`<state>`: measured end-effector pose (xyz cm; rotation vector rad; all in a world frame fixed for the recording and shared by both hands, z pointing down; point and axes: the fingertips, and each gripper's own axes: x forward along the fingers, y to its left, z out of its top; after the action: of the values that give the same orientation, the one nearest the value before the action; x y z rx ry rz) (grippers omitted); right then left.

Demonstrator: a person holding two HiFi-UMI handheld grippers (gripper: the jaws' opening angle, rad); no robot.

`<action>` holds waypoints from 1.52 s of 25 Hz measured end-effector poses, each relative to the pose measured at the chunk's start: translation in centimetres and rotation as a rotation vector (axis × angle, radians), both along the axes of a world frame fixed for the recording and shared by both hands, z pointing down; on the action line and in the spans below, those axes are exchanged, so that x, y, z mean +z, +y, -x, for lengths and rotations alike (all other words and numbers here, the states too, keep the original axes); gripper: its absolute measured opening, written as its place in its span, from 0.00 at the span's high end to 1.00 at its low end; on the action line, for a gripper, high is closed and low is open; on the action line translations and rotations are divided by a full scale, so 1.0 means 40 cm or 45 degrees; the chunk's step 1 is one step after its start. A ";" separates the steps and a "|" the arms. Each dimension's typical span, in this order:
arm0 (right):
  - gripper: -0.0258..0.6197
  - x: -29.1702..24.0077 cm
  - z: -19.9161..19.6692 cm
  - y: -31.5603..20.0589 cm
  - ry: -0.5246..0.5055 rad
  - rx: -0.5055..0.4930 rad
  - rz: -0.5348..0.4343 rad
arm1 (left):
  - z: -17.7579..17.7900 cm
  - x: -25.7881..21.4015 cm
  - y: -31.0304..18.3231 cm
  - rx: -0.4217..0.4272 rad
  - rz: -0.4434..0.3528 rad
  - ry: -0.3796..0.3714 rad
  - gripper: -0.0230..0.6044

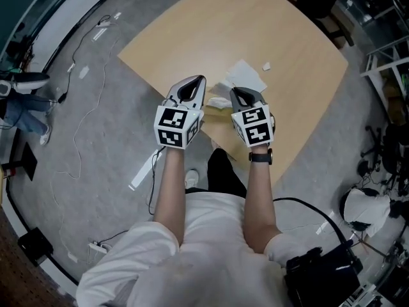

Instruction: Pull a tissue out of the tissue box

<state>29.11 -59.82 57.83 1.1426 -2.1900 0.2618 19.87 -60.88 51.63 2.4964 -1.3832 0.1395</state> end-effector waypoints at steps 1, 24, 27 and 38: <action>0.94 -0.024 -0.007 0.002 0.000 0.012 -0.044 | -0.004 -0.012 0.004 0.008 -0.013 0.003 0.96; 0.94 -0.238 -0.473 0.047 -0.178 0.634 -0.481 | -0.493 -0.091 0.010 0.429 -0.137 0.021 0.96; 0.94 -0.214 -0.540 0.053 -0.193 0.705 -0.462 | -0.548 -0.078 0.016 0.471 -0.126 0.018 0.96; 0.94 -0.118 -0.656 0.090 -0.219 0.836 -0.391 | -0.650 0.016 0.028 0.549 -0.035 -0.001 0.96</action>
<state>55.37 -56.23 53.12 2.0683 -1.9714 0.3126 45.86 -59.78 52.29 2.7805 -0.8309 0.2091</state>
